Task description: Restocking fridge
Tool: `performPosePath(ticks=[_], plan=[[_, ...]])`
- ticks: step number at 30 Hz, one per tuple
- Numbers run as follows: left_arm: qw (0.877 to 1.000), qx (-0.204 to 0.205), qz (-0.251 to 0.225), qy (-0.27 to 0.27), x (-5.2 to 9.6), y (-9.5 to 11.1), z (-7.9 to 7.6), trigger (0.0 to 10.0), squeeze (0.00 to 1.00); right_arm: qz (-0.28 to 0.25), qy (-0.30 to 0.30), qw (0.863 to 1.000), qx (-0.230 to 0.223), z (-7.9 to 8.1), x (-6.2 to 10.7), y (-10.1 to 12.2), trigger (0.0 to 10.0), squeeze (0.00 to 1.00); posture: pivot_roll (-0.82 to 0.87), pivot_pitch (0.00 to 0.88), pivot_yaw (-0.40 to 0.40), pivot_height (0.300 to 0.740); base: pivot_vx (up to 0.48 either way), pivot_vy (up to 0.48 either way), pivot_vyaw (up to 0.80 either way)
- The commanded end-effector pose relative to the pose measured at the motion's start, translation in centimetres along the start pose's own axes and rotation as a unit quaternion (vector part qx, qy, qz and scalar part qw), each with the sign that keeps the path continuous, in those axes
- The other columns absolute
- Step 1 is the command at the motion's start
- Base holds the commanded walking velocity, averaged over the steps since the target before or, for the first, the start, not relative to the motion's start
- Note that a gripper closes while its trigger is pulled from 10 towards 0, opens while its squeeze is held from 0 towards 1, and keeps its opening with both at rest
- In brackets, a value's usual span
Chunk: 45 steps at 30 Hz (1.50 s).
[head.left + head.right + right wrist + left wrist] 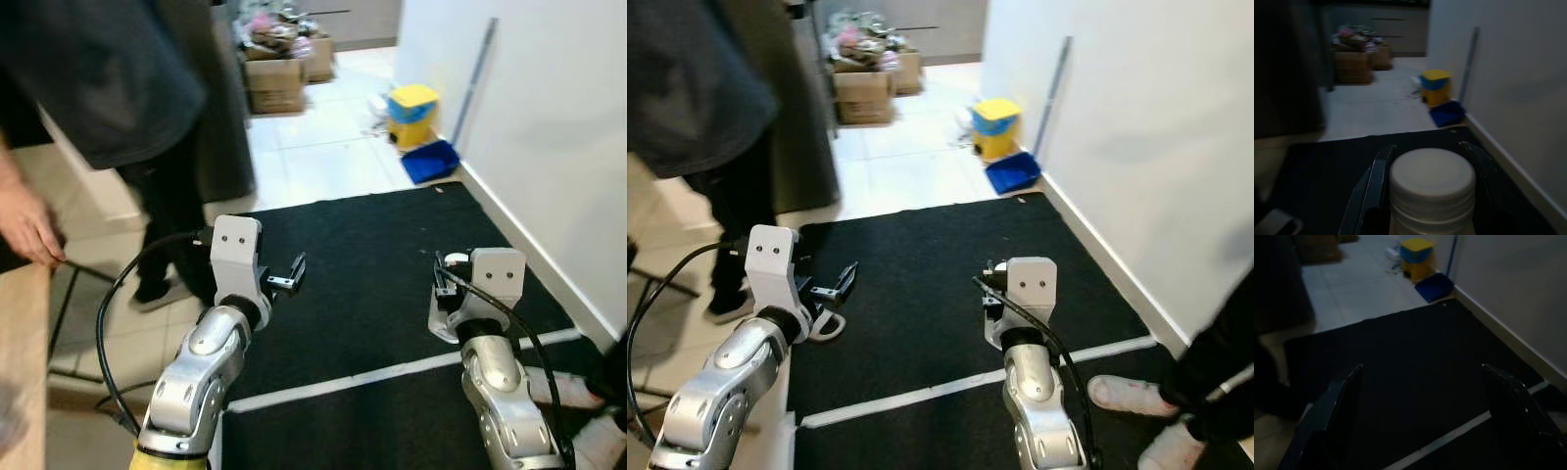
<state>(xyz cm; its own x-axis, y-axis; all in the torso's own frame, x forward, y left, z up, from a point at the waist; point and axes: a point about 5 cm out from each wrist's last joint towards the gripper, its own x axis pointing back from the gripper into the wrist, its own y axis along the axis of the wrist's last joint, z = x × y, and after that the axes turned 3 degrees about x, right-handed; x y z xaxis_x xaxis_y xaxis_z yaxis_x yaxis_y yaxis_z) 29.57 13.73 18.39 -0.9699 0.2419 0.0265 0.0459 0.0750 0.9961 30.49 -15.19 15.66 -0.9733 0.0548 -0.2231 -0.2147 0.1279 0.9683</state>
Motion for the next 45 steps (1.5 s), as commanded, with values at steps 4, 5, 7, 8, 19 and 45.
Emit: performPosePath(ticks=[4,5,7,8,19,45], plan=[[0.995,-0.013,0.041,0.089,1.3,-3.5,2.4,10.0,0.0,0.016,0.037,0.999,0.01,1.2,0.9,-1.5,10.0,0.0,-0.05,0.149,0.031,0.74,0.0,0.0,0.0],[0.993,-0.009,0.051,0.11,1.6,-4.3,2.9,10.0,0.0,0.023,0.047,0.999,0.013,1.6,1.2,-2.1,10.0,0.0,-0.05,0.149,0.031,0.74,0.0,0.0,0.0],[0.99,-0.005,0.059,0.124,1.9,-4.9,3.3,10.0,0.0,0.027,0.053,0.998,0.014,1.8,1.5,-2.4,10.0,0.0,-0.05,0.149,0.031,0.74,0.0,0.0,0.0],[0.987,-0.011,0.066,0.144,2.2,-5.8,3.8,10.0,0.0,0.035,0.06,0.997,0.02,2.2,1.9,-3.1,10.0,0.0,-0.05,0.149,0.029,0.74,0.0,0.0,0.0],[0.963,-0.029,0.158,0.216,5.7,-14.2,5.7,10.0,0.0,0.095,0.043,0.99,0.092,1.8,4.9,-7.8,10.0,0.0,-0.08,0.143,0.024,0.74,0.0,0.0,0.0],[0.981,-0.066,0.123,0.136,4.9,-14.7,3.8,10.0,0.0,0.052,0.059,0.993,0.091,2.2,4.5,-7.4,10.0,0.0,-0.07,0.135,0.01,0.74,0.158,0.0,0.0]])
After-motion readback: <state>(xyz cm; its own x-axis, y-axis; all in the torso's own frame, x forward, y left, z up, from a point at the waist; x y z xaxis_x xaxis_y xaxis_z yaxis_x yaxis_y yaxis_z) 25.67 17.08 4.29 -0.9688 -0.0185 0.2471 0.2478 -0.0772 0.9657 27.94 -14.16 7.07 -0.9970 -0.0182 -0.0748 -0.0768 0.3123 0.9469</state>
